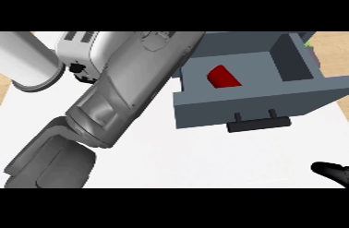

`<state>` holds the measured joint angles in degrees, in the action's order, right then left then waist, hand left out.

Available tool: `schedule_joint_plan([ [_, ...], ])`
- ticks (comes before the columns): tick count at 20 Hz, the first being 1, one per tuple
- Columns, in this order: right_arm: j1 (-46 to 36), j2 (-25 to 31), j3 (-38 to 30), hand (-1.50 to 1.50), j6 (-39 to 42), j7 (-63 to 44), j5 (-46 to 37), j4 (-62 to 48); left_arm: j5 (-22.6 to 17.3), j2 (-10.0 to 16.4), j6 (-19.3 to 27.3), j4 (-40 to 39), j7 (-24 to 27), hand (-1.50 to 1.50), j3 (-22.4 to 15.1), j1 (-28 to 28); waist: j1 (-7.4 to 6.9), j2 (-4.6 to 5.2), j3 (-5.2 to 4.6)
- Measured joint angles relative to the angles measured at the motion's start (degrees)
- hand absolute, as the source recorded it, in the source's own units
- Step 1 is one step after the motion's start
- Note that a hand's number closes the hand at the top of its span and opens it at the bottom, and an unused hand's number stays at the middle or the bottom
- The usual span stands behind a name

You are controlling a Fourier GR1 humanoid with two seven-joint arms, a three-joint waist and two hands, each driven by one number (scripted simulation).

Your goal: Pick up the can, place it into the drawer and close the drawer

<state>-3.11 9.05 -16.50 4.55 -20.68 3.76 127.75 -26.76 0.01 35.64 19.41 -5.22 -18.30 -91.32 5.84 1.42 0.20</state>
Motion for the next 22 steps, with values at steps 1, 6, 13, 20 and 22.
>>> schedule_joint_plan([
  [1,-0.4,0.6,0.0,-1.5,0.3,0.2,-0.5,-0.3,-0.3,0.0,0.4,-0.3,0.2,-1.5,-0.1,-0.4,0.05,0.05,-0.01],
  [6,-2.7,3.1,1.9,-1.5,1.6,2.0,-4.2,-1.3,-2.5,0.0,1.3,-0.9,1.5,-1.5,-0.2,-0.9,-0.04,0.22,-0.01],
  [13,-5.9,7.3,6.2,-1.5,3.2,5.4,-13.7,-3.3,-5.8,0.0,1.4,-1.7,3.6,-1.5,1.2,-1.6,-0.38,0.46,-0.04],
  [20,-10.4,9.8,13.1,-1.5,1.9,9.3,-28.0,-10.9,-7.8,0.0,1.6,-2.3,5.0,-1.5,1.8,-2.6,-2.19,0.32,-0.08],
  [22,-11.7,9.9,15.1,-1.5,0.7,11.1,-31.8,-14.7,-7.9,0.0,1.3,-2.5,5.8,-1.5,1.8,-2.6,-2.83,0.25,-0.09],
])
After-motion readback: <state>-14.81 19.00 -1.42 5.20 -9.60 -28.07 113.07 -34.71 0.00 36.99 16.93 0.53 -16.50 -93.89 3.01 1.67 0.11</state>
